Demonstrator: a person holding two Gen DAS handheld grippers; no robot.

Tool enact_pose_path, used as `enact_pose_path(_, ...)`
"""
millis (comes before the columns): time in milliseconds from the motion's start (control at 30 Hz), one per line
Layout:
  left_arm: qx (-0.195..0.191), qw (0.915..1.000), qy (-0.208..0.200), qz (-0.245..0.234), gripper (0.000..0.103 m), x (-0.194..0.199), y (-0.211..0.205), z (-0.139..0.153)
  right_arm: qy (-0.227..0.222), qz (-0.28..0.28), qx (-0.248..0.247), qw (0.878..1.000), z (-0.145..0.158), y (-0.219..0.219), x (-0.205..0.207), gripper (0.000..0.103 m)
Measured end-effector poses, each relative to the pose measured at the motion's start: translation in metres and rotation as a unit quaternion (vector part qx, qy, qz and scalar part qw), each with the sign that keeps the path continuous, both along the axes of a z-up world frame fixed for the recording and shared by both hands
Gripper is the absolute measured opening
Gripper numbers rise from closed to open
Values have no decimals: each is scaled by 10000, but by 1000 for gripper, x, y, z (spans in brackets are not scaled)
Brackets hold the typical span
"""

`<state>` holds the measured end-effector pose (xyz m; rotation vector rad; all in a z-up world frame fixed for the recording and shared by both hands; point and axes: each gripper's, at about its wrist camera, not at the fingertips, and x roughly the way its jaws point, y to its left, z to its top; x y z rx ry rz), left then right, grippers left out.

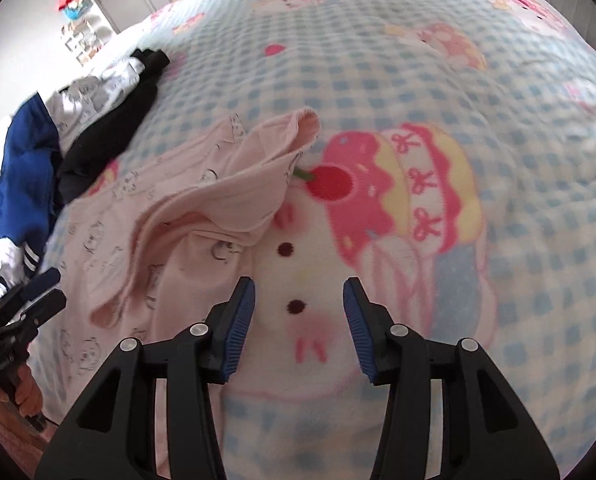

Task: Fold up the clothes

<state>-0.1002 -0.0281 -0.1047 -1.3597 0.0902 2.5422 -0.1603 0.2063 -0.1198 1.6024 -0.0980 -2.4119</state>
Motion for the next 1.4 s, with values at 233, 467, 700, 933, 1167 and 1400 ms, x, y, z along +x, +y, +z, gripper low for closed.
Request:
enact_pose_path(233, -309, 9990, -69, 302, 57, -33, -1, -5, -226, -41, 264, 9994, -20, 2, -32, 47)
enact_pose_path(467, 336, 9969, 24, 715, 55, -30, -48, 8, 495, 77, -168, 9986, 9, -5, -36, 47)
enact_pose_path(700, -630, 9949, -441, -656, 57, -9, 4, -18, 347, -49, -63, 9994, 5, 0, -42, 47)
enact_pose_path(933, -71, 9981, -68, 607, 57, -52, -10, -6, 265, 87, -92, 9996, -1, -8, -29, 47)
enact_pose_path(1167, 633, 9953, -163, 714, 57, -37, -40, -11, 515, -690, 69, 9963, 7, 17, -31, 48)
enact_pose_path(1400, 236, 9995, -22, -212, 59, -42, 1, -15, 217, -558, 58, 9982, -6, 17, -30, 48)
